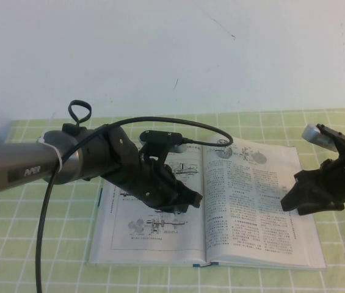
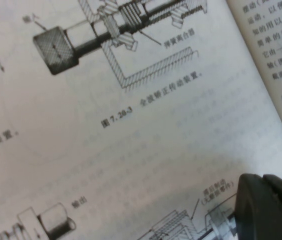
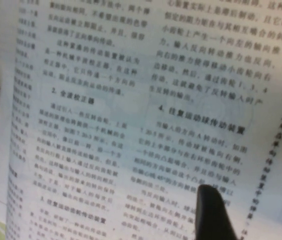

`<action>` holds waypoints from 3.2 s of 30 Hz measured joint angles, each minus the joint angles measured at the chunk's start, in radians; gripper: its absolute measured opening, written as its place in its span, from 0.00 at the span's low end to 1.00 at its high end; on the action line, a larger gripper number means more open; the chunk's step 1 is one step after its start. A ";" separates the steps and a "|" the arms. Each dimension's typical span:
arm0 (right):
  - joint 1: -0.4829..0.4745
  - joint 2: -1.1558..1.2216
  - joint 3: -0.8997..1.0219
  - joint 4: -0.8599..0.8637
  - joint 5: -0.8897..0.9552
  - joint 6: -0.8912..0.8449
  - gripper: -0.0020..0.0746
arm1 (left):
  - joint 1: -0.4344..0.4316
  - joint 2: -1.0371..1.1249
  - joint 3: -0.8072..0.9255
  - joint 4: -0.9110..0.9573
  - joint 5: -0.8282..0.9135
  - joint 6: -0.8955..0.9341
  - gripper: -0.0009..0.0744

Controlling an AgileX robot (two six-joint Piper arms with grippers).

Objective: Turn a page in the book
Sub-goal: Open the closed book

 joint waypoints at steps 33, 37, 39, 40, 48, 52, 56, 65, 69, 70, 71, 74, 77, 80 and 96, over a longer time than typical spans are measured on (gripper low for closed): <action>-0.007 0.092 -0.006 0.305 0.085 -0.117 0.49 | 0.000 0.000 0.000 0.002 0.000 0.015 0.01; -0.005 0.094 -0.006 0.317 0.085 -0.130 0.49 | 0.000 0.000 0.000 0.002 0.000 0.015 0.01; -0.005 0.094 -0.006 0.318 0.085 -0.130 0.49 | 0.000 0.000 0.000 0.000 0.000 0.015 0.01; -0.005 0.094 -0.006 0.320 0.085 -0.131 0.49 | 0.000 0.000 0.000 0.000 0.000 0.015 0.01; -0.005 0.098 -0.004 0.364 0.083 -0.158 0.49 | 0.000 0.000 0.000 -0.001 0.000 0.015 0.01; -0.005 0.100 -0.002 0.381 0.083 -0.177 0.49 | 0.000 0.000 0.000 -0.002 0.000 0.016 0.01; -0.005 0.102 -0.002 0.385 0.083 -0.179 0.49 | 0.000 0.000 0.000 -0.002 -0.002 0.016 0.01; -0.005 0.102 -0.002 0.395 0.087 -0.187 0.49 | 0.000 -0.036 0.006 0.023 -0.022 0.016 0.01; -0.005 0.102 -0.002 0.418 0.090 -0.199 0.49 | 0.000 -0.069 0.008 0.032 -0.029 0.019 0.01; -0.005 0.102 -0.002 0.423 0.090 -0.200 0.49 | 0.000 -0.077 0.010 0.033 -0.029 0.019 0.01; -0.005 0.102 -0.002 0.425 0.090 -0.201 0.49 | 0.000 -0.084 0.012 0.033 -0.029 0.019 0.01; -0.005 0.102 -0.002 0.429 0.091 -0.204 0.49 | 0.000 -0.097 0.012 0.033 -0.029 0.019 0.01; -0.005 0.102 -0.002 0.433 0.095 -0.207 0.49 | 0.000 -0.112 0.014 0.033 -0.029 0.019 0.01; -0.005 0.102 -0.002 0.454 0.107 -0.218 0.49 | 0.000 -0.125 0.014 0.033 -0.029 0.019 0.01; -0.003 0.102 -0.002 0.521 0.167 -0.262 0.48 | 0.000 -0.166 0.014 0.014 -0.019 0.019 0.01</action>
